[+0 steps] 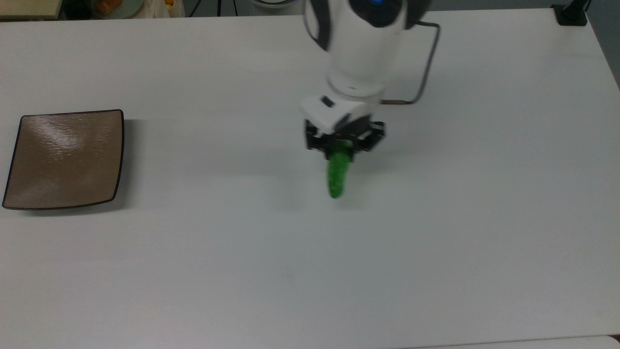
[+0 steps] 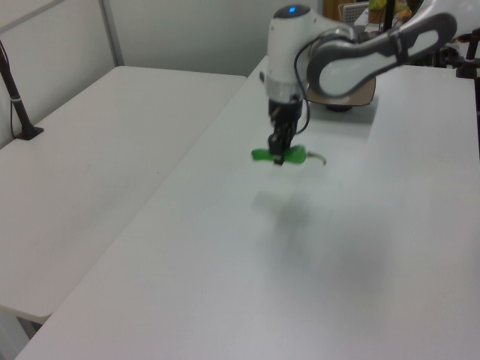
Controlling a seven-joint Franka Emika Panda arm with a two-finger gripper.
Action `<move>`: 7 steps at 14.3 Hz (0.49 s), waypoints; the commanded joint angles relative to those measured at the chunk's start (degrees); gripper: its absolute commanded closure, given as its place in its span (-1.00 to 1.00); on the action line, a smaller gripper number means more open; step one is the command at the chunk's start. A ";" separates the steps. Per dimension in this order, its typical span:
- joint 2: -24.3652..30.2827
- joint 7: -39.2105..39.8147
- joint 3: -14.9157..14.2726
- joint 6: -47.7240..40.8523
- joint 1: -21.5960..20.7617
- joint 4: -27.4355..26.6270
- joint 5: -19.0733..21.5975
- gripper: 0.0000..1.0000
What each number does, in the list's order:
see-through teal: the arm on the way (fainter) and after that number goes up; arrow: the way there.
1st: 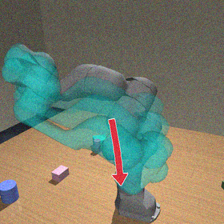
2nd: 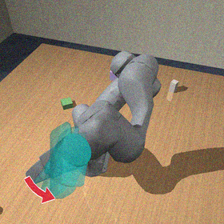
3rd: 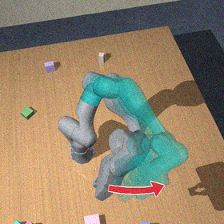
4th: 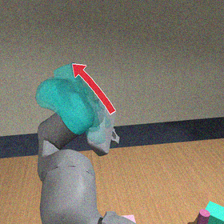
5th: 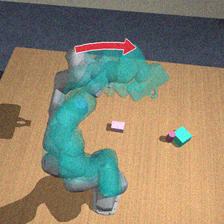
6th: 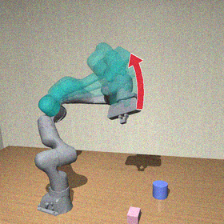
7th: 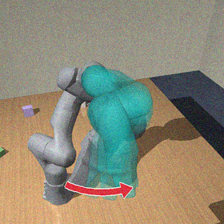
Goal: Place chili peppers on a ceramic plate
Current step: 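Lift the chili pepper and carry it toward the brown square plate, then lower the chili pepper onto the plate and open the gripper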
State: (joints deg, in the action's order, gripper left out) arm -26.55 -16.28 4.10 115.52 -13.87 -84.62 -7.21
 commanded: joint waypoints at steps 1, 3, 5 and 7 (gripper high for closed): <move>8.35 12.12 -5.76 -3.28 2.87 -5.03 1.76 0.74; 9.76 17.92 -9.18 -3.28 4.72 -5.03 3.60 0.74; 10.29 25.22 -15.24 -2.67 5.52 -5.38 7.72 0.74; 9.86 30.49 -19.20 -1.27 6.92 -5.38 11.06 0.74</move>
State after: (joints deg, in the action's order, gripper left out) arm -18.04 6.69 -9.74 112.62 -7.79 -87.23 -0.93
